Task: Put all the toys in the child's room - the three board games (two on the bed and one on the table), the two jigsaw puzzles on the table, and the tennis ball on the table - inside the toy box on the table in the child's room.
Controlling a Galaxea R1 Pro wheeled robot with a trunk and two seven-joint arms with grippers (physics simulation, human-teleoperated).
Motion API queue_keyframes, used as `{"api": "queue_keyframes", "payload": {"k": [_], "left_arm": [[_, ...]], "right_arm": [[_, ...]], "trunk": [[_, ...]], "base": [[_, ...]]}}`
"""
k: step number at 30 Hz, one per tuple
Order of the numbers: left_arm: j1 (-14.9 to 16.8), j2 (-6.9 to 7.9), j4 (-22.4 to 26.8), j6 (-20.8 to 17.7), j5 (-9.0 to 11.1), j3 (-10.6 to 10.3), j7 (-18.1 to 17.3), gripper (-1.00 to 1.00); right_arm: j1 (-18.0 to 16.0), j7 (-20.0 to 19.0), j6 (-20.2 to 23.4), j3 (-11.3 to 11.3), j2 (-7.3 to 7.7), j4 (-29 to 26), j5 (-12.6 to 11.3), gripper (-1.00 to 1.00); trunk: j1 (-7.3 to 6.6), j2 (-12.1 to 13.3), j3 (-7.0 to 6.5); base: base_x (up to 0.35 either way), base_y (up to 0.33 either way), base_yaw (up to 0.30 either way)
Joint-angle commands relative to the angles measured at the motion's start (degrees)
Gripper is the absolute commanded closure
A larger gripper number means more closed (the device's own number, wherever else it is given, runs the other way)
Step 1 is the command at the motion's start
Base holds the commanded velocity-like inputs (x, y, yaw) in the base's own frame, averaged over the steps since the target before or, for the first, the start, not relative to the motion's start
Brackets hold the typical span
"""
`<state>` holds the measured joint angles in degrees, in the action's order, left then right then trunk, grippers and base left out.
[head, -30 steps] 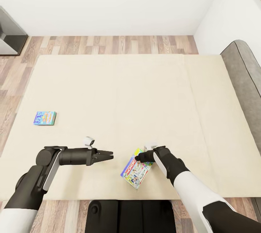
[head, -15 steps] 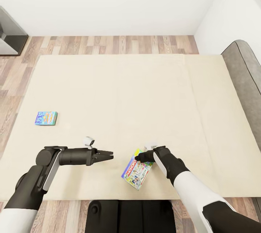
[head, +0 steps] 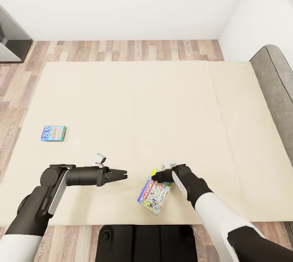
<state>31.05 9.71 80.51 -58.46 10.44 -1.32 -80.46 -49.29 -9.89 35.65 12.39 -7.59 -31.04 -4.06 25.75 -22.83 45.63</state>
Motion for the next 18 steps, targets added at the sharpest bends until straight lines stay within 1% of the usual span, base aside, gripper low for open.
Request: {"api": "queue_keyframes", "payload": {"k": [1,18], "left_arm": [[0.01,0.08,0.00,-0.60,0.20,-0.09,-0.08,-1.00],[0.03,0.11,0.00,-0.60,0.20,-0.09,-0.14,-1.00]], "right_arm": [[-0.02,0.14,0.30,0.17,0.03,-0.07,-0.39,-1.00],[-0.02,0.21,0.30,0.17,0.03,-0.07,-0.34,-1.00]], "trunk": [[0.03,-0.09,0.06],[0.03,-0.09,0.06]], "base": [[0.000,0.093,0.000],[0.000,0.016,0.000]]}}
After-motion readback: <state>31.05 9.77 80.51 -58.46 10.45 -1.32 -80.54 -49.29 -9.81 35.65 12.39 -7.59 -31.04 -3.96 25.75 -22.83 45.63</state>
